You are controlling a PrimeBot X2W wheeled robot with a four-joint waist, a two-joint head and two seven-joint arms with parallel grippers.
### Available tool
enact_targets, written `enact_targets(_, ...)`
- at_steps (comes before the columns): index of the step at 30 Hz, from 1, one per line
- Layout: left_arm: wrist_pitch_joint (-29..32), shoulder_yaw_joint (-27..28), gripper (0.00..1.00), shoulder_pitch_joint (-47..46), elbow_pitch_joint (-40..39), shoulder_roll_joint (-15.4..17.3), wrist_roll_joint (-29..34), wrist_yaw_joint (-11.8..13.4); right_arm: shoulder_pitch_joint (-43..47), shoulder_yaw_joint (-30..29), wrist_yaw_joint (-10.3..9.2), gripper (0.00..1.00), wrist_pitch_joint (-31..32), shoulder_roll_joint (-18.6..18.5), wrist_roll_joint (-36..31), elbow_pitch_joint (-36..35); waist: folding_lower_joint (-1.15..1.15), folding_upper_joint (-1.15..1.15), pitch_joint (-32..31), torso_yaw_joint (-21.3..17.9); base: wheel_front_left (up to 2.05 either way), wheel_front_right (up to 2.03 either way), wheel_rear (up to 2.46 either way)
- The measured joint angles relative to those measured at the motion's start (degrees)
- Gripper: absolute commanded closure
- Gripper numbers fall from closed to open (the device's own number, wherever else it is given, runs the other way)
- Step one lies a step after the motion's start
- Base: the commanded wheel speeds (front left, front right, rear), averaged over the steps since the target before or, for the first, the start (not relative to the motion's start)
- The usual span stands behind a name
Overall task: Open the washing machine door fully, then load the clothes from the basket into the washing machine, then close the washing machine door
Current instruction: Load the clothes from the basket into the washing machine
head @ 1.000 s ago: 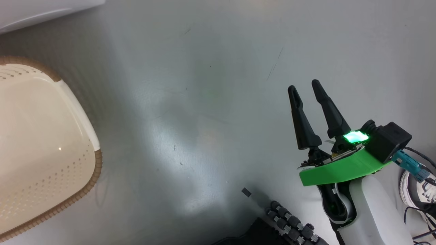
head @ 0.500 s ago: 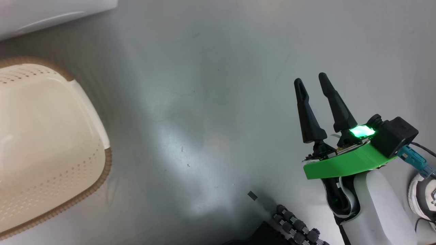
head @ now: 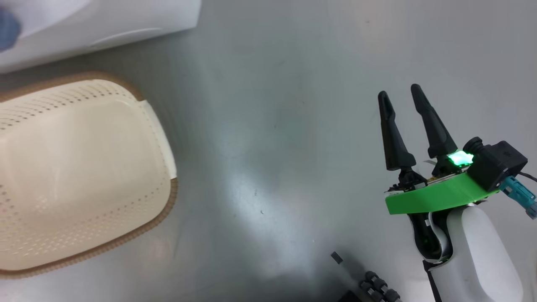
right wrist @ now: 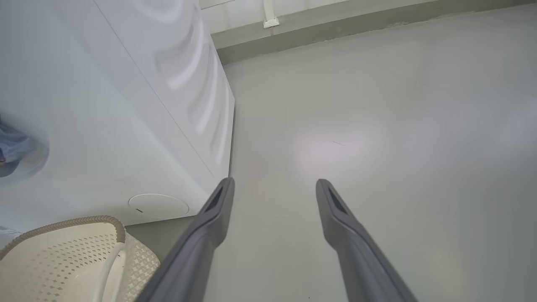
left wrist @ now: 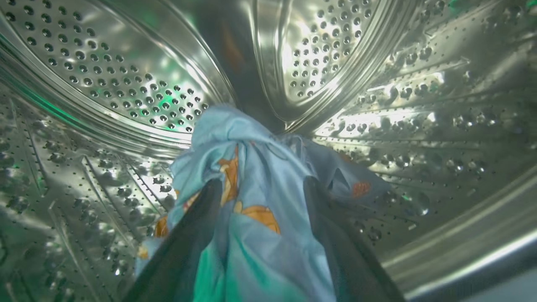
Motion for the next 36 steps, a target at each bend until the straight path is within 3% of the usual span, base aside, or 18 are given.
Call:
enact_targets(5,0.01,-0.08,0.00,6.50,-4.01,-1.76,-0.07,-0.01,0.07,-0.64,0.00,0.00,0.00,-0.08,-1.66,0.64,0.00,0.00,-2.28,2.50,0.00,0.00,0.00)
enact_targets(24,0.01,8.53,0.00,34.10,-22.95,-8.83,4.02,0.12,3.54,-2.94,0.00,0.00,0.00,-0.29,-6.71,3.27,0.00,0.00,-12.60,11.39,0.00,0.00,0.00)
enact_targets(36,0.02,18.07,0.00,57.56,-37.38,-12.78,7.97,4.17,5.59,-2.76,0.00,0.00,0.00,-0.32,-6.64,4.64,0.00,0.00,-19.11,14.54,0.00,0.00,0.00)
